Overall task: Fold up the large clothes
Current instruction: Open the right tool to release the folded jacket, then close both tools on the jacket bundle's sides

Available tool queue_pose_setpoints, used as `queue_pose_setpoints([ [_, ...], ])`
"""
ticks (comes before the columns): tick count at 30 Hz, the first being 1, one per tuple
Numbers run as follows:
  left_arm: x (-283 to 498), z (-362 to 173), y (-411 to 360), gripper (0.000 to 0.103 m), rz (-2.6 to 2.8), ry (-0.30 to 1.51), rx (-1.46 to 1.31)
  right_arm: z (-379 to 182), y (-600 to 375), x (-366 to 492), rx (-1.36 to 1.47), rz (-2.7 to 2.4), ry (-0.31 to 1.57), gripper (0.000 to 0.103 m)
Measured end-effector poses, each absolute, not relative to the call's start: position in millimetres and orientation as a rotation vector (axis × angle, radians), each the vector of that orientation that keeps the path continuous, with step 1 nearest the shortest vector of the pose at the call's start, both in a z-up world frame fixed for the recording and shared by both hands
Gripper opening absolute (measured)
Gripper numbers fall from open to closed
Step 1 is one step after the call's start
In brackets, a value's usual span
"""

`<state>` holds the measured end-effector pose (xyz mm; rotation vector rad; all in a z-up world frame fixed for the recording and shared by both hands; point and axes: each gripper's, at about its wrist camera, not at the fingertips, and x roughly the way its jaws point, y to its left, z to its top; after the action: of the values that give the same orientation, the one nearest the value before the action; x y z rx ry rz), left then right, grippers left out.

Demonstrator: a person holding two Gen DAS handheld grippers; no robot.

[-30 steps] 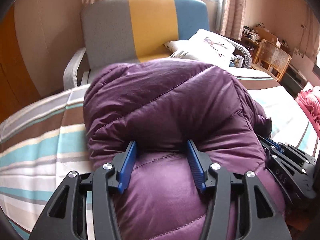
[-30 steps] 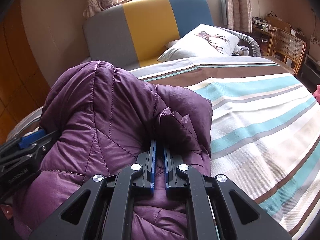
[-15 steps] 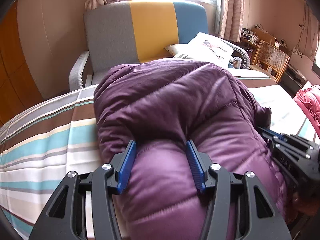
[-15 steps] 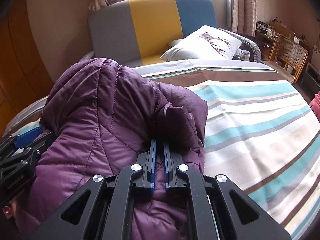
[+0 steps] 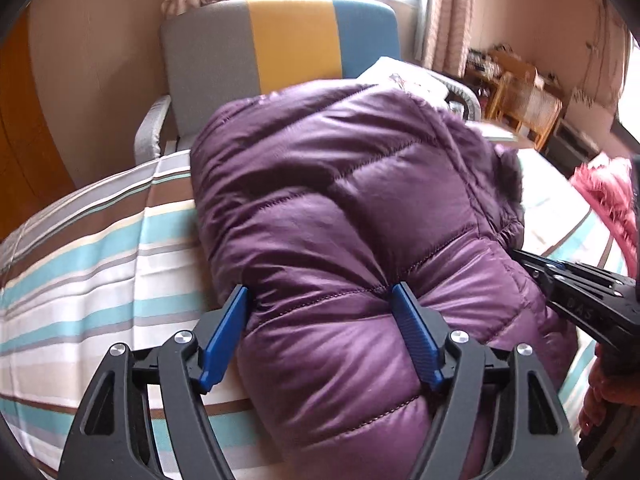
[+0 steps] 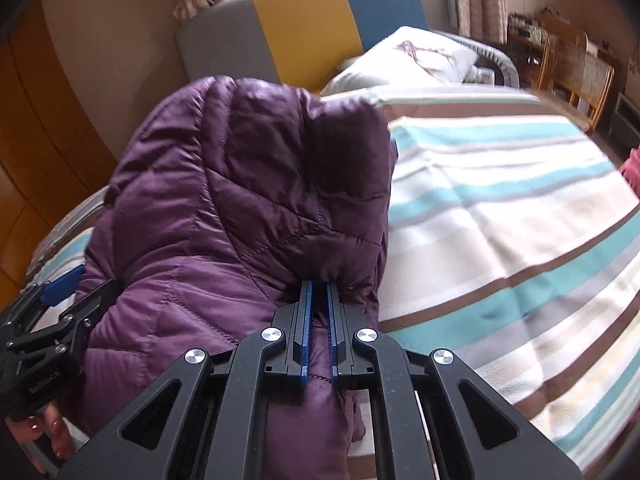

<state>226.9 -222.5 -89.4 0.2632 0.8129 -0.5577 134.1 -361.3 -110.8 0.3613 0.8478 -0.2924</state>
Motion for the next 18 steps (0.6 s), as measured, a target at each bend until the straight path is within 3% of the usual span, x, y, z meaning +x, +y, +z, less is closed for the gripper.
queue_pose_setpoints([
  [6, 231, -97, -226, 0.073, -0.557, 0.837, 0.269, -113, -362, 139, 0.339, -0.302, 0.856, 0.005],
  [9, 229, -90, -214, 0.079, -0.55, 0.854, 0.232, -101, -368, 132, 0.392, -0.286, 0.839, 0.01],
  [10, 229, -89, -211, 0.083, -0.547, 0.863, 0.213, -98, -370, 130, 0.404, -0.285, 0.833, 0.016],
  [13, 228, -86, -196, 0.092, -0.521, 0.883, 0.143, -90, -374, 114, 0.431, -0.313, 0.808, 0.059],
  [18, 227, -87, -176, 0.094, -0.533, 0.907, 0.06, -89, -381, 100, 0.503, -0.276, 0.796, 0.06],
])
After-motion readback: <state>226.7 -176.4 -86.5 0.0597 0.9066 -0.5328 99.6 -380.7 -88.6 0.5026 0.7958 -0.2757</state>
